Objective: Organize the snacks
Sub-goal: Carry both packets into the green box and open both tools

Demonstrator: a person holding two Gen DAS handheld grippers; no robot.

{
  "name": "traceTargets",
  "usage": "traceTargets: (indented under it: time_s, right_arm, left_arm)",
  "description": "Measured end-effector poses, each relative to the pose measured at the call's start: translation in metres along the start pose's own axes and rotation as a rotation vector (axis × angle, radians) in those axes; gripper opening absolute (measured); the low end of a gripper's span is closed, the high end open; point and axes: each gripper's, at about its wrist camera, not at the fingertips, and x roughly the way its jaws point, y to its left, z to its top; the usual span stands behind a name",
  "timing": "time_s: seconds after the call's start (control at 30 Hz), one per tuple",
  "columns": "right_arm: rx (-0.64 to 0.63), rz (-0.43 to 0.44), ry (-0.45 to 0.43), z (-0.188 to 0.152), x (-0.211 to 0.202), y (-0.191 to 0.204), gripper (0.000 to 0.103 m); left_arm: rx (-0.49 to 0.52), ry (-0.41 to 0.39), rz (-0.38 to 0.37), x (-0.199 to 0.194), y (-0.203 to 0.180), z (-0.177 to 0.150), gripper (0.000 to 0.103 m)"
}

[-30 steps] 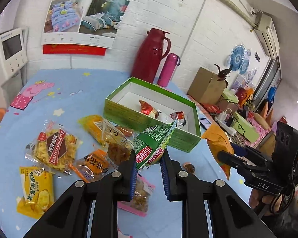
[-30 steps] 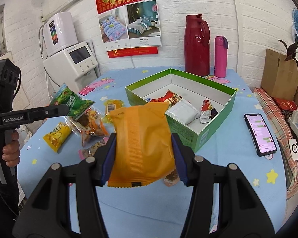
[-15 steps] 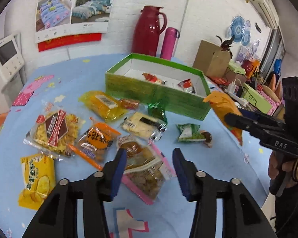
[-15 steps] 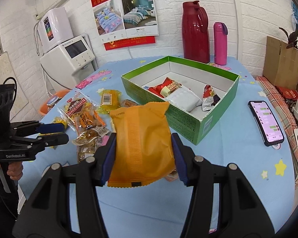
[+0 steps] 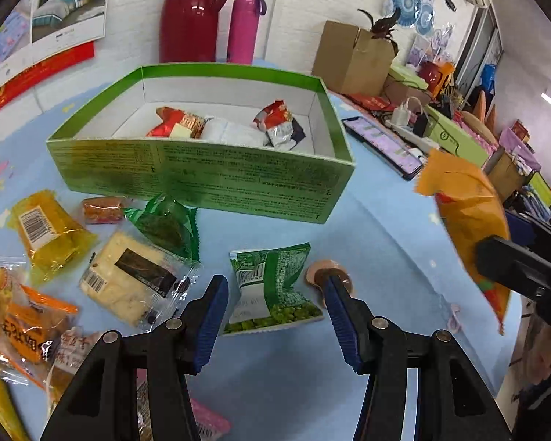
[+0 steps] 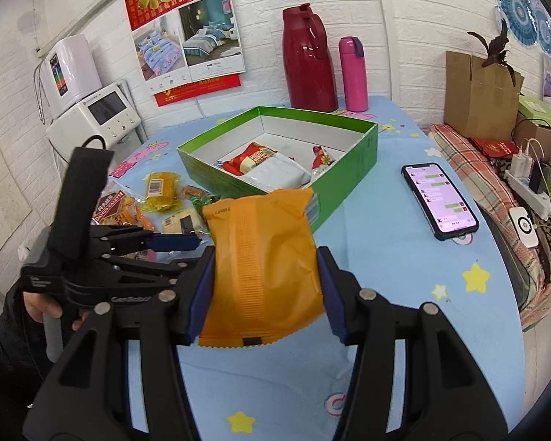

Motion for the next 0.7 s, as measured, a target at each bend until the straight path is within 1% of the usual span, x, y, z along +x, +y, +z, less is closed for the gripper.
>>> traceTargets:
  time_s: [0.03,0.07,0.13,0.2,0.3,0.4,0.47,0.57,0.7]
  right_arm:
    - [0.005,0.001,0.005,-0.001,0.002,-0.002,0.055]
    - [0.008,0.004,0.011,-0.002,0.004,-0.003,0.055]
    - [0.008,0.011,0.023,-0.003,0.009,-0.004,0.055]
    - [0.007,0.019,0.027,-0.002,0.013,-0.004,0.055]
    - [0.002,0.029,0.008,0.006,0.015,-0.003,0.055]
    - [-0.008,0.038,-0.031,0.023,0.017,-0.002,0.055]
    - [-0.012,0.040,-0.056,0.037,0.020,-0.001,0.055]
    - [-0.016,0.035,-0.093,0.059,0.029,-0.002,0.055]
    - [-0.013,0.008,-0.114,0.084,0.051,-0.007,0.055]
  left_arm:
    - [-0.013,0.024,-0.010,0.008,0.003,-0.001,0.038]
    - [-0.024,0.042,-0.020,0.013,0.006,-0.003,0.037]
    - [-0.037,0.037,-0.027,0.007,0.009,-0.005,0.034]
    - [-0.048,0.014,-0.037,-0.007,0.010,-0.006,0.033]
    - [-0.021,-0.067,-0.021,-0.039,0.010,0.002,0.033]
    - [-0.026,-0.143,-0.001,-0.065,0.015,0.023,0.033]
    - [-0.034,-0.188,0.034,-0.076,0.019,0.041,0.033]
    - [-0.076,-0.234,0.068,-0.079,0.030,0.070,0.033]
    - [-0.122,-0.251,0.108,-0.066,0.046,0.100,0.033]
